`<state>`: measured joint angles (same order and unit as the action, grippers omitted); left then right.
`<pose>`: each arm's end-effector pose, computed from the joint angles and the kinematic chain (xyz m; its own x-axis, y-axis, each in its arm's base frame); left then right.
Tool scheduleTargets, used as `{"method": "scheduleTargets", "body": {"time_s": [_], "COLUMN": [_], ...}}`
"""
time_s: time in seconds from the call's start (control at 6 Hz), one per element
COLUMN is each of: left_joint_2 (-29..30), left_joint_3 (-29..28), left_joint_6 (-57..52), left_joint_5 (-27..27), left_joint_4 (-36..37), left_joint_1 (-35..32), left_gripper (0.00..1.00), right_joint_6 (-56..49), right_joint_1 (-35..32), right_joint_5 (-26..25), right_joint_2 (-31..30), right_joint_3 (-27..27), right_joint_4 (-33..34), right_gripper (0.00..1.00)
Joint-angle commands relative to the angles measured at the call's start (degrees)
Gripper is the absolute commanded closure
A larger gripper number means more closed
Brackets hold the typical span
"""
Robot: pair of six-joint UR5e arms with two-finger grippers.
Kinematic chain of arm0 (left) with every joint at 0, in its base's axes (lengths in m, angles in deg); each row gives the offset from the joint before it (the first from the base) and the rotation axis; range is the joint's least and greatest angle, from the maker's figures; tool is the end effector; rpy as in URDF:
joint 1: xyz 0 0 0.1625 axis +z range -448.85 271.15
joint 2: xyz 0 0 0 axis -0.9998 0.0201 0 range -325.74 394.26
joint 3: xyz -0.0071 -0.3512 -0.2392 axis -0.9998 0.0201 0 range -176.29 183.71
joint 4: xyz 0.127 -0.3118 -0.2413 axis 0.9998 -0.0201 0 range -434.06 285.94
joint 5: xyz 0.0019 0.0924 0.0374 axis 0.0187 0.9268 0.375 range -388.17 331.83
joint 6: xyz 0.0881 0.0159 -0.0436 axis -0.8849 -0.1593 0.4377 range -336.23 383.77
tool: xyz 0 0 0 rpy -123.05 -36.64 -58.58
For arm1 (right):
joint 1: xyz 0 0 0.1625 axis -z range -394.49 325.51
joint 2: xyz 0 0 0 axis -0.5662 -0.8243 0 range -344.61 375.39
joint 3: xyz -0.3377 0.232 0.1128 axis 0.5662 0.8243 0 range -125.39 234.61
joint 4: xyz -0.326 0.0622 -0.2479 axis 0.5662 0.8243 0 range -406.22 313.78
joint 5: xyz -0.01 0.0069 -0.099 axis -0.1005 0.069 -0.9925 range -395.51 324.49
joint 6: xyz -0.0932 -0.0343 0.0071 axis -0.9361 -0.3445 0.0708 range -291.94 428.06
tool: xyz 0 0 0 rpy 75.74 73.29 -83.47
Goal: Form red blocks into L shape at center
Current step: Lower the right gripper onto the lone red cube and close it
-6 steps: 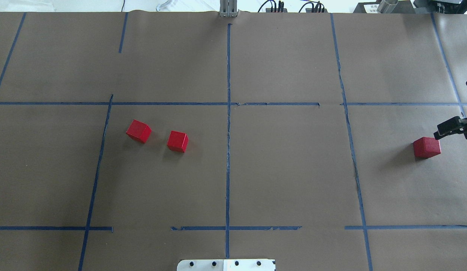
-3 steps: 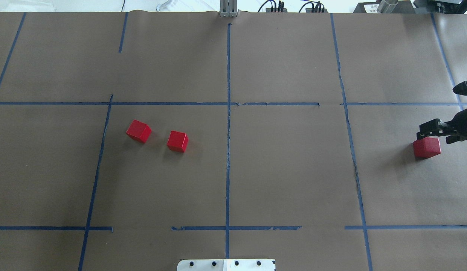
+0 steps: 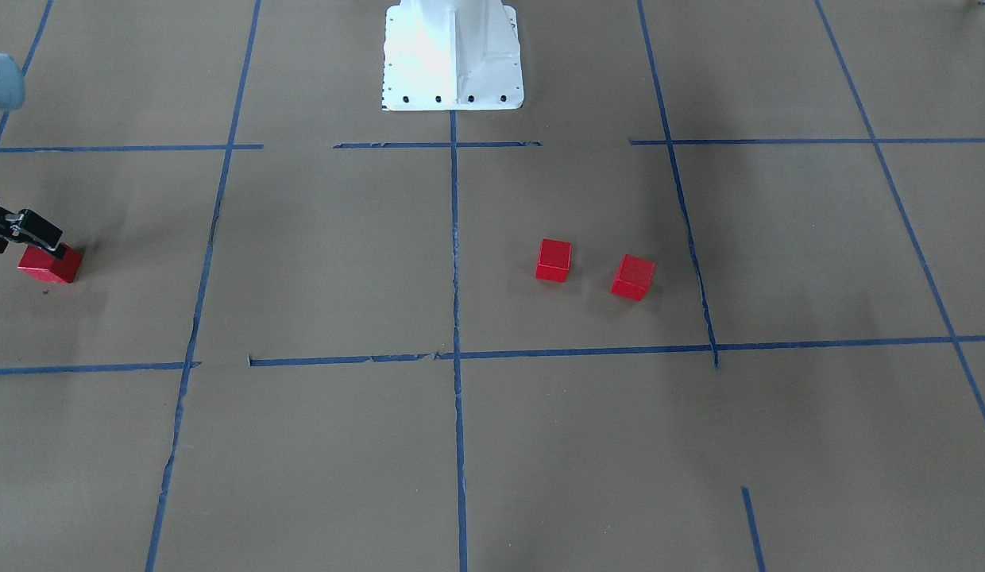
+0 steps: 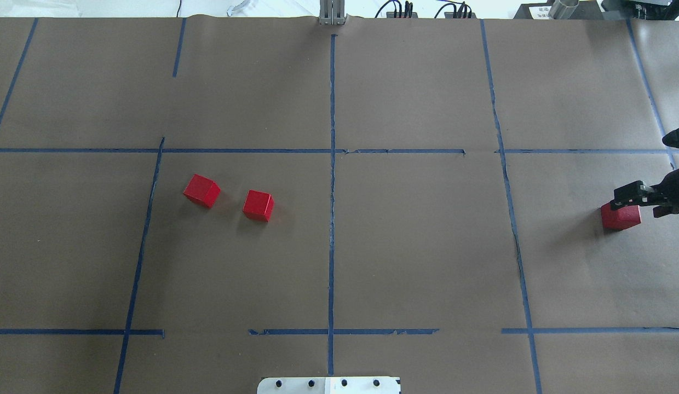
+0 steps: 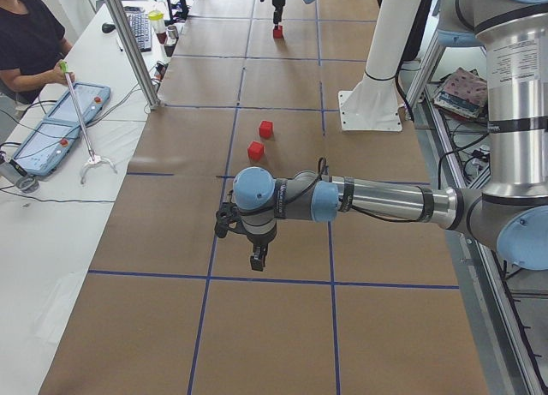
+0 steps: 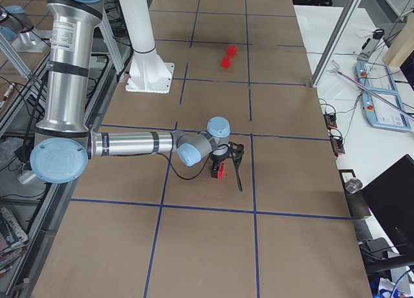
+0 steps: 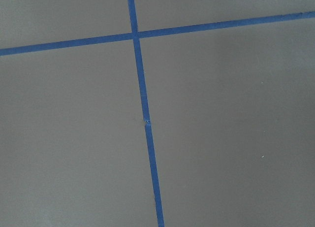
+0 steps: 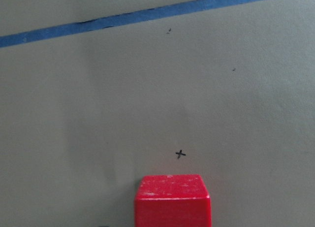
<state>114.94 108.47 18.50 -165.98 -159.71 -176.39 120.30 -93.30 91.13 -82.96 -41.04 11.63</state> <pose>-0.0413 -0.4248 0.6097 0.6636 0.1344 -0.7359 -0.1041 0.9907 0.0871 -0.1730 -0.4284 0.6221 0.6838 0.1807 0.7070 -0.1463 0.9831 -0.1098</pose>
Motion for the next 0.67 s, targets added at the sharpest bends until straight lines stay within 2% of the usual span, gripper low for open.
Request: {"method": "scheduleTargets", "body": {"time_s": [0.0,0.17,0.33,0.5], "left_joint_2": [0.0,0.0,-0.1,-0.1], "left_joint_3": [0.1,0.1,0.2,0.4], "left_joint_6": [-0.1,0.0,-0.1,0.0], "left_joint_5": [0.0,0.0,0.0,0.0], "left_joint_4": [0.0,0.0,0.0,0.0], "left_joint_1": [0.0,0.0,0.0,-0.1], "left_gripper": [0.00,0.00,0.00,0.00], "right_joint_6": [0.3,0.3,0.2,0.1], "right_joint_1": [2.4,3.2,3.2,3.2], "right_joint_5": [-2.4,-3.2,-3.2,-3.2], "right_joint_2": [0.7,0.7,0.8,1.1], "right_joint_3": [1.3,1.3,1.2,0.6], "right_joint_4": [0.0,0.0,0.0,-0.1], "right_gripper": [0.01,0.06,0.60,1.00]}}
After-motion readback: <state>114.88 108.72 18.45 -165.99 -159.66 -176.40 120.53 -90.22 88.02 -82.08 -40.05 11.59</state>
